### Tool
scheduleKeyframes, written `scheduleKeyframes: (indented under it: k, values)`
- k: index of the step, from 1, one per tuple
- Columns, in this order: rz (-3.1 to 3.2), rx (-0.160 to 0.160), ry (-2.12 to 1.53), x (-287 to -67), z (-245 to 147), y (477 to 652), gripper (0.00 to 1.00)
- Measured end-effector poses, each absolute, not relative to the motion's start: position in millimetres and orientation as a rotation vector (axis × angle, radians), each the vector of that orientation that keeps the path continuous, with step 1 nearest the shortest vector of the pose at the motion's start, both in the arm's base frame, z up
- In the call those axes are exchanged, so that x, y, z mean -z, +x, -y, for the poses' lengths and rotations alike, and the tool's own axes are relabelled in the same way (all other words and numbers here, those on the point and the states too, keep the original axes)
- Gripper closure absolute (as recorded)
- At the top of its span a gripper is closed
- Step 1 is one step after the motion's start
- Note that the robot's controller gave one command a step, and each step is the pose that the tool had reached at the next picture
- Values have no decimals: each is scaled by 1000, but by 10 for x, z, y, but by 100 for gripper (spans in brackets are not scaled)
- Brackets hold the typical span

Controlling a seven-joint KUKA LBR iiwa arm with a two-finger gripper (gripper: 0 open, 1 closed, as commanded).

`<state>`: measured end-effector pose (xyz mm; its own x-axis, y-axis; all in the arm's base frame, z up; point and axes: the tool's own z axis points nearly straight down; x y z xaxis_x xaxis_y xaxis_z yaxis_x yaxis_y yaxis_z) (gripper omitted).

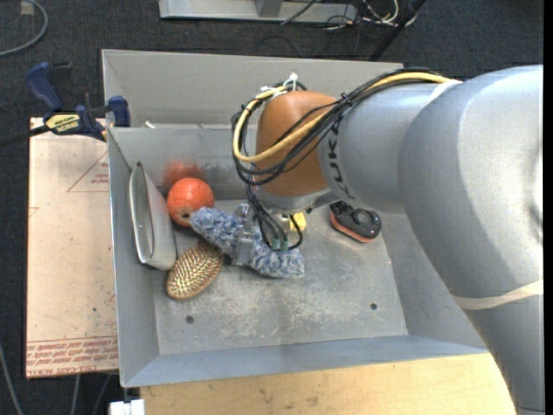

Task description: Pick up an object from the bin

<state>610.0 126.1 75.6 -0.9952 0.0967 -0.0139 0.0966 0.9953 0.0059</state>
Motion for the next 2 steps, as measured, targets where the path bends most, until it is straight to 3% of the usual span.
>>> scheduleKeyframes:
  k: [2]
  values:
    - [-3126, -8, 152, -790, -1259, 6086, 100]
